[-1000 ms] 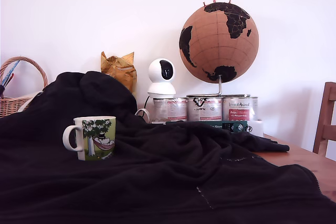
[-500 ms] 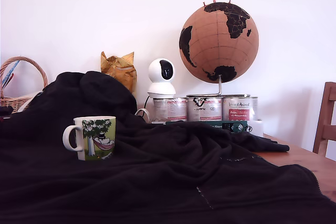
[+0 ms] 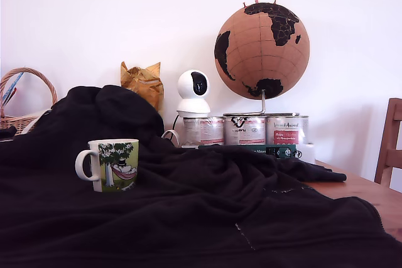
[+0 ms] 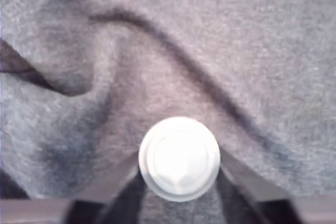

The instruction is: Pick the grey coffee capsule and place it inside the green coffee cup

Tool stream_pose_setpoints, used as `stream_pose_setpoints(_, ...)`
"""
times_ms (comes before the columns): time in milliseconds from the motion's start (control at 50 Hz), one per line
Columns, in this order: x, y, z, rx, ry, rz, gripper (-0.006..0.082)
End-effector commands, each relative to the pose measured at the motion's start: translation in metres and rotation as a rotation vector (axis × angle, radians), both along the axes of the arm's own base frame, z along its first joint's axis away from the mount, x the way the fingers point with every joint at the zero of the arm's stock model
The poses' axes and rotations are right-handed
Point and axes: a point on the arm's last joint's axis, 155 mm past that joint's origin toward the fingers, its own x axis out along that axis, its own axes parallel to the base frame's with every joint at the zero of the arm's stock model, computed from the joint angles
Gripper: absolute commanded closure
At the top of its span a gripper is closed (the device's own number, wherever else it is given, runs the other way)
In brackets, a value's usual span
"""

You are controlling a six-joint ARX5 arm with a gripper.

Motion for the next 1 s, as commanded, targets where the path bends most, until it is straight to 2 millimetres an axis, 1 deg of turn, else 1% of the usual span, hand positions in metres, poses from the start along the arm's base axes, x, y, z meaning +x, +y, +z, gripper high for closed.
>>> stream_pose_setpoints(0,0.002,0.002,-0.001,0.002,-0.001,-0.001,0.0537)
stream_pose_setpoints(180,0.004,0.001,0.002,-0.005,-0.008,-0.004,0.0552)
stream_pose_setpoints(260,0.007,-0.004,0.005,-0.029,-0.016,-0.02,0.0552)
stream_pose_setpoints(360,0.015,-0.012,0.015,-0.065,-0.04,-0.042,0.0551)
stream_pose_setpoints(560,0.036,-0.046,0.046,-0.184,-0.092,-0.102,0.0551)
stream_pose_setpoints(720,0.053,-0.084,0.075,-0.254,-0.149,-0.18,0.0551)
stream_pose_setpoints(820,0.058,-0.109,0.089,-0.269,-0.173,-0.224,0.0551)
stream_pose_setpoints(980,0.061,-0.149,0.104,-0.277,-0.2,-0.308,0.0551)
